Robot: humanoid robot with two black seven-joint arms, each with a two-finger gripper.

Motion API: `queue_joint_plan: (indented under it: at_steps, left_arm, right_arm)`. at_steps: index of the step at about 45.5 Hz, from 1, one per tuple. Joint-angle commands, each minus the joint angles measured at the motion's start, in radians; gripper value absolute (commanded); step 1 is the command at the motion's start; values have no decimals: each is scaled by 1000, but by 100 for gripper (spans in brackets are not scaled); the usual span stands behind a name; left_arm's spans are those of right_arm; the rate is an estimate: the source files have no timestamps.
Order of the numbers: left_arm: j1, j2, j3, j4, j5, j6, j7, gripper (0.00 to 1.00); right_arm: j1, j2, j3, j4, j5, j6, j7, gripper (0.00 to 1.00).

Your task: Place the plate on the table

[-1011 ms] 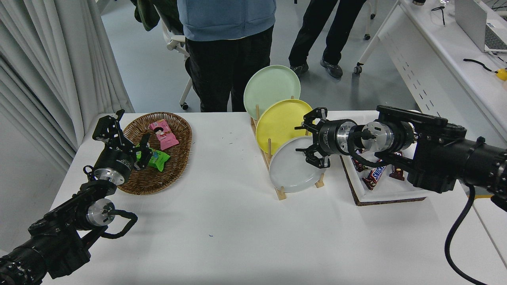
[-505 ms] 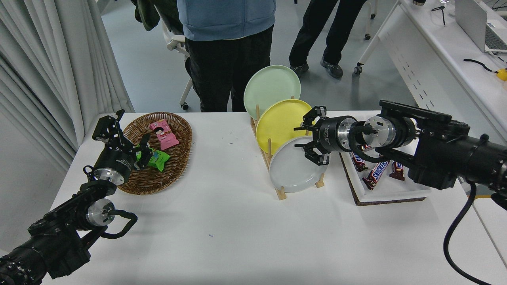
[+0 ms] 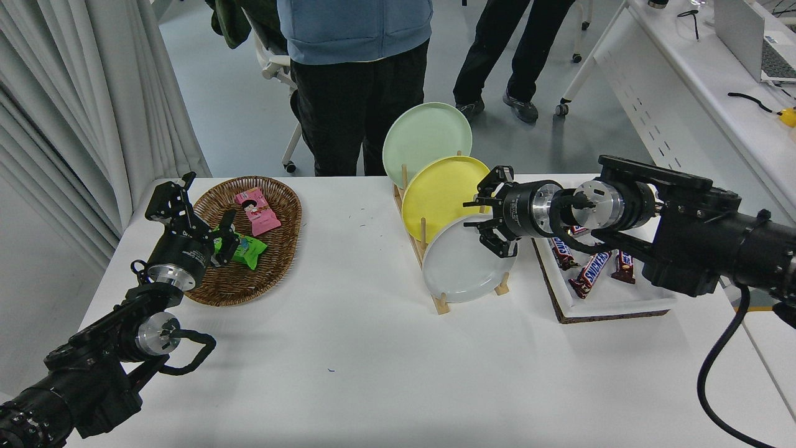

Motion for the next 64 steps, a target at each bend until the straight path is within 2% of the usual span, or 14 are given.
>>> queue_joint_plan:
  at_steps: [1,5,13,36,41,45,64]
  left_arm:
    - [1,1,0,0,0,0,0,100]
    - [1,1,0,0,0,0,0,100]
    - [1,1,0,0,0,0,0,100]
    - [1,1,0,0,0,0,0,100]
    - [1,1,0,0,0,0,0,100]
    - [1,1,0,0,0,0,0,100]
    - [1,1,0,0,0,0,0,100]
  right_arm:
    - [0,-7,0,-1,-12,0,-1,25]
    - [0,-9,0,-3,-18,-2,-3,23]
    - [-1,-12,0,-3,-19,-2,-16,13]
    - [-3,-21,2,-3,-22,-2,-32,12]
    - [0,-23,7,-1,-33,1,-49,2]
    - [-1,-23,16,-1,-35,1,-59,0]
    - [23,-41,45,2,-53,12,-98,0]
